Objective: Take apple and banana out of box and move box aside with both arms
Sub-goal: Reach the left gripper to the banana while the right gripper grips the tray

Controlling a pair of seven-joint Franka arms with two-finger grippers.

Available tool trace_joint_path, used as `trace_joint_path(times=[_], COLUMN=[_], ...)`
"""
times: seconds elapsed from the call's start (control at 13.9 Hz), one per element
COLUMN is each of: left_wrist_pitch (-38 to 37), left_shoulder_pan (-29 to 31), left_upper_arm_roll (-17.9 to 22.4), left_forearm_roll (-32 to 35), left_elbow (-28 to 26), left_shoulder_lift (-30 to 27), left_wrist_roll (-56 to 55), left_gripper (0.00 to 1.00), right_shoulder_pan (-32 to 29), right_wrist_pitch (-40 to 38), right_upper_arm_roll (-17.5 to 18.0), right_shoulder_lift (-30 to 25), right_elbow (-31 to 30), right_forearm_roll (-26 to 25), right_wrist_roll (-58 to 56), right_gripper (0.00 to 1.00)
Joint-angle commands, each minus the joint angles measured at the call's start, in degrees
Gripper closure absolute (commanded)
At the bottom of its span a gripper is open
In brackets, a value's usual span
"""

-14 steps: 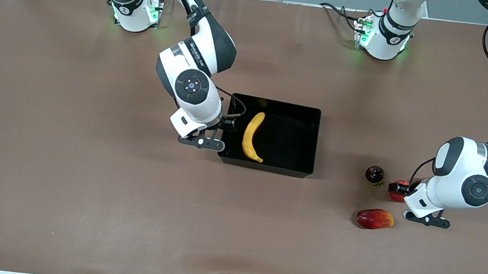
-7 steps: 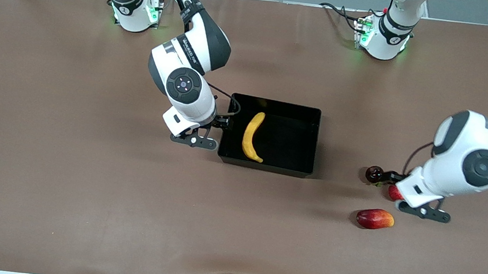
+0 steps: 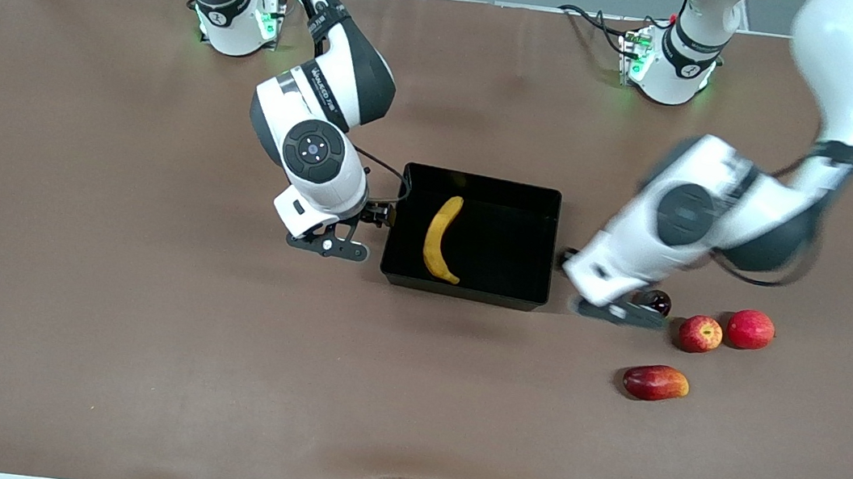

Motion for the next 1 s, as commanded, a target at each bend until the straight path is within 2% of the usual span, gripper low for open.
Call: trace_joint_path(times=[0.0, 0.14, 0.29, 0.43, 0.57, 0.65, 0.93], left_wrist_pitch=[2.07, 5.93, 10.85, 16.91, 21.67, 23.17, 28.01], left_shoulder_pan=[-5.72, -9.59, -13.72, -19.69, -26.37, -28.49, -30.18], left_upper_arm_roll=[0.23, 0.31, 2.15, 6.35, 12.85, 14.71, 15.96], left_forearm_roll=[1.66, 2.54, 5.69, 6.50, 6.15, 5.80, 6.32], left_elbow=[0.47, 0.38, 0.29, 0.29, 0.47, 0.47, 0.47], left_shoulder_lift=[3.43, 6.16, 8.36, 10.03, 10.91, 11.53, 15.04], left_wrist_roll=[-5.89, -6.78, -9.04, -13.96, -16.44, -17.40, -19.35], left_gripper=[0.00, 0.00, 0.00, 0.00, 0.00, 0.00, 0.00], right_shoulder_pan=[-0.70, -1.23, -1.32, -1.32, -1.32, -1.32, -1.23], right_wrist_pitch=[-0.11, -0.11, -0.02, -0.02, 0.07, -0.02, 0.07], right_upper_arm_roll=[0.60, 0.60, 0.60, 0.60, 0.60, 0.60, 0.60], right_shoulder_lift=[-2.14, -2.58, -2.76, -2.85, -2.85, -2.85, -2.76], right_elbow=[-2.26, -2.44, -3.31, -3.40, -3.40, -3.40, -3.49], right_forearm_roll=[-0.89, -0.89, -0.98, -0.98, -0.98, -0.98, -1.06], right_wrist_roll=[0.37, 0.19, 0.19, 0.19, 0.19, 0.19, 0.19], right_gripper=[0.00, 0.00, 0.00, 0.00, 0.00, 0.00, 0.00])
